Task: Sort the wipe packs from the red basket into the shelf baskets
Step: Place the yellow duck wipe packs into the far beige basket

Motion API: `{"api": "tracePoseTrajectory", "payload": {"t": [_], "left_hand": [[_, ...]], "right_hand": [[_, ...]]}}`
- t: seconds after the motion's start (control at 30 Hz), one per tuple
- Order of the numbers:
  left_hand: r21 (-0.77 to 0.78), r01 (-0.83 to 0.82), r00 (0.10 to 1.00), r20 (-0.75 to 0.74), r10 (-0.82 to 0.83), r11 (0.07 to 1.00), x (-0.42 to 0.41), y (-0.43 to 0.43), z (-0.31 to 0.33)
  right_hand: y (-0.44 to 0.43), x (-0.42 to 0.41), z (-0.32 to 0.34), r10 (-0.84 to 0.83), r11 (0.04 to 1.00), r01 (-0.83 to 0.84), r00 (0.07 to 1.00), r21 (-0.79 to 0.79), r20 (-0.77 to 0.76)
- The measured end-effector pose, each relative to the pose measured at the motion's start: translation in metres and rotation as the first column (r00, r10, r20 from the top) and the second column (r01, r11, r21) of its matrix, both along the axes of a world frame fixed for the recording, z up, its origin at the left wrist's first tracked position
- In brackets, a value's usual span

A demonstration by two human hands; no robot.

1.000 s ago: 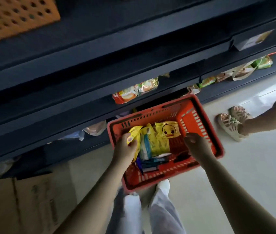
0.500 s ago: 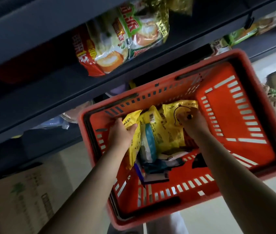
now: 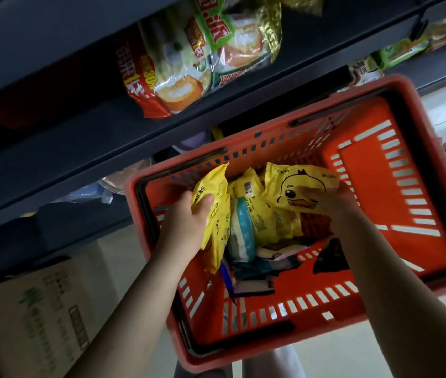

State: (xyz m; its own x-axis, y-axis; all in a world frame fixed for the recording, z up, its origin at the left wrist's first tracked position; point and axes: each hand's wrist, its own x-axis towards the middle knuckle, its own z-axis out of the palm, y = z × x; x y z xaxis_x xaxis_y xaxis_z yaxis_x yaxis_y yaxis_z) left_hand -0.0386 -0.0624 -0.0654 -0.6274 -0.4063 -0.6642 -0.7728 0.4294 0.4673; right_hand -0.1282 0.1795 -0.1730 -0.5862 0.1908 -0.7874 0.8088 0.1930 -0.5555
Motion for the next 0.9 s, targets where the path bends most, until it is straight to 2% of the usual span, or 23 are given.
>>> {"api": "tracePoseTrajectory", "payload": {"t": [0.07,0.17,0.23,0.3,0.4,0.5,0.6,0.73,0.9], "left_hand": [[0.090,-0.076,0.997,0.003,0.076,0.993,0.006,-0.003,0.011],[0.273,-0.211,0.976,0.006,0.217,0.939,0.018,-0.001,0.049],[0.412,-0.305,0.946,0.029,0.322,0.859,0.027,0.004,0.086],[0.554,-0.384,0.902,0.052,0.429,0.739,0.033,0.008,0.135],[0.667,-0.416,0.850,0.043,0.526,0.618,0.051,0.010,0.222],[0.704,-0.383,0.819,-0.041,0.573,0.598,0.080,0.004,0.291],[0.702,-0.384,0.753,-0.137,0.643,0.600,0.111,-0.009,0.345],[0.736,-0.428,0.588,-0.214,0.780,0.524,0.152,-0.040,0.396],[0.726,-0.431,0.438,-0.350,0.828,0.535,0.202,-0.111,0.442]], "right_hand": [[-0.001,0.003,0.021,-0.078,0.994,0.078,0.997,-0.073,0.010],[-0.001,0.015,0.077,-0.106,0.974,0.105,0.994,-0.201,0.003],[0.001,0.028,0.125,-0.133,0.943,0.120,0.991,-0.311,-0.021],[0.001,0.042,0.183,-0.176,0.887,0.138,0.983,-0.440,-0.046],[0.000,0.060,0.274,-0.233,0.825,0.142,0.967,-0.547,-0.101],[-0.006,0.079,0.353,-0.198,0.793,0.054,0.965,-0.607,-0.173],[-0.021,0.092,0.419,-0.111,0.816,-0.049,0.965,-0.576,-0.239],[-0.068,0.108,0.492,0.067,0.875,-0.245,0.915,-0.417,-0.398],[-0.149,0.129,0.556,0.114,0.818,-0.362,0.864,-0.447,-0.491]]}}
